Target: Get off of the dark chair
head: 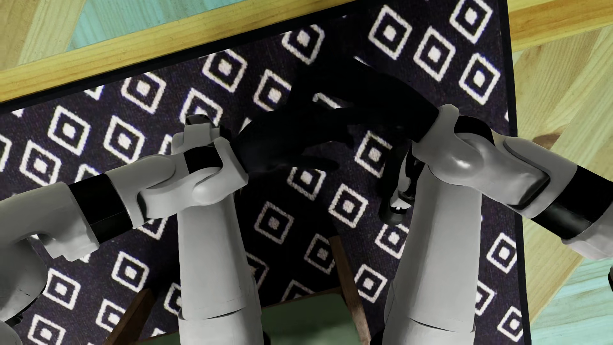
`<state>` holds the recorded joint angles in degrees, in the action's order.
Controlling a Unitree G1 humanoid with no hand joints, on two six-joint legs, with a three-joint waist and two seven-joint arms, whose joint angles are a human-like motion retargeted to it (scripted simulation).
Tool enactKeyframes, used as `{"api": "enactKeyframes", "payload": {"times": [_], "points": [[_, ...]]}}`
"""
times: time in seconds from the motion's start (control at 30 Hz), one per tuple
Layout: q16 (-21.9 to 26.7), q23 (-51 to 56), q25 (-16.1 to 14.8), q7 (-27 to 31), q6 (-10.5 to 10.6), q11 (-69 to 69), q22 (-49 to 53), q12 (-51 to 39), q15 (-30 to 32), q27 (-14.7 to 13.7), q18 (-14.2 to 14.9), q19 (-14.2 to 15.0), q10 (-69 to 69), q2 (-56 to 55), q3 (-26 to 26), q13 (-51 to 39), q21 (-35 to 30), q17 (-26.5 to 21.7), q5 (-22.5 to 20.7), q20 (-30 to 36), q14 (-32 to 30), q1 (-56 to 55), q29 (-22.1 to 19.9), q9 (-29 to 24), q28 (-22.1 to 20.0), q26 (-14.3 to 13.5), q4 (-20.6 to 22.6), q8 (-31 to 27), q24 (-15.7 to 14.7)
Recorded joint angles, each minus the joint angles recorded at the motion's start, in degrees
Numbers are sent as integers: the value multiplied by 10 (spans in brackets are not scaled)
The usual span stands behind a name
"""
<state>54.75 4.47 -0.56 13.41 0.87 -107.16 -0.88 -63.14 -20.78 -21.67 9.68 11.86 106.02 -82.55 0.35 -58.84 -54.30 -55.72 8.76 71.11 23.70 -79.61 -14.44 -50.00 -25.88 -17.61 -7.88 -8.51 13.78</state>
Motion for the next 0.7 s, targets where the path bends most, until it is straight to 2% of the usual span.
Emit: {"api": "enactKeyframes", "payload": {"times": [0.07,0.13,0.23,0.3,0.33,0.37,0.4,0.43,0.47,0.5,0.53,0.6,0.63,0.67,0.7], "points": [[-43,-64,26,-16,0,93,-67,35,11,15,-6,-10,-92,56,0,36,27,46,-9,-27,-15,53,36,12,40,7,-1,14,17],[-112,-163,66,-37,0,219,-170,81,40,33,-14,-22,-216,136,0,66,47,116,-20,-69,-44,129,98,31,108,12,-3,32,46],[-253,-367,148,-74,-1,439,-374,156,102,56,-28,-33,-429,285,-1,111,78,248,-34,-146,-102,277,213,77,237,16,-2,57,89],[-341,-517,203,-105,-1,585,-508,211,147,63,-38,-40,-563,395,-2,153,97,344,-46,-191,-142,383,252,123,297,20,0,76,113],[-377,-581,220,-121,-5,656,-564,235,171,76,-41,-43,-630,452,-2,173,108,389,-54,-212,-161,441,274,148,327,33,0,87,119],[-404,-624,222,-135,-5,731,-599,266,194,103,-52,-50,-695,511,-1,200,121,422,-65,-236,-178,497,287,177,352,64,6,90,104],[-418,-647,213,-150,-7,801,-613,297,214,130,-61,-60,-755,570,-1,233,140,443,-79,-260,-193,552,300,207,384,87,12,93,83],[-418,-651,206,-165,-9,864,-600,331,232,144,-66,-71,-812,623,-1,269,157,455,-90,-275,-207,604,313,240,422,87,17,93,79],[-407,-644,199,-174,-9,913,-568,364,242,139,-73,-81,-852,668,-3,302,175,456,-100,-289,-213,647,332,272,454,71,21,90,80],[-389,-626,191,-182,-10,948,-526,396,248,137,-79,-86,-883,706,-5,333,191,451,-107,-302,-214,686,348,300,478,60,24,86,78],[-367,-613,175,-192,-11,980,-490,429,252,133,-82,-92,-906,741,-8,366,208,446,-115,-318,-212,720,341,330,484,53,21,83,65],[-330,-597,138,-199,-21,1003,-452,478,256,140,-103,-93,-907,763,-9,414,246,438,-124,-371,-183,748,305,383,465,56,21,77,28],[-325,-605,127,-203,-23,1004,-453,499,254,133,-119,-86,-886,788,-6,432,274,432,-122,-402,-150,774,282,384,440,56,26,77,13],[-329,-596,113,-185,-31,1006,-475,510,253,132,-97,-87,-849,807,-2,451,300,422,-121,-428,-117,776,260,380,398,62,25,72,5],[-343,-618,103,-132,-28,1005,-514,524,261,132,-73,-87,-820,797,1,456,295,416,-119,-440,-101,751,229,406,349,76,35,57,-23]]}}
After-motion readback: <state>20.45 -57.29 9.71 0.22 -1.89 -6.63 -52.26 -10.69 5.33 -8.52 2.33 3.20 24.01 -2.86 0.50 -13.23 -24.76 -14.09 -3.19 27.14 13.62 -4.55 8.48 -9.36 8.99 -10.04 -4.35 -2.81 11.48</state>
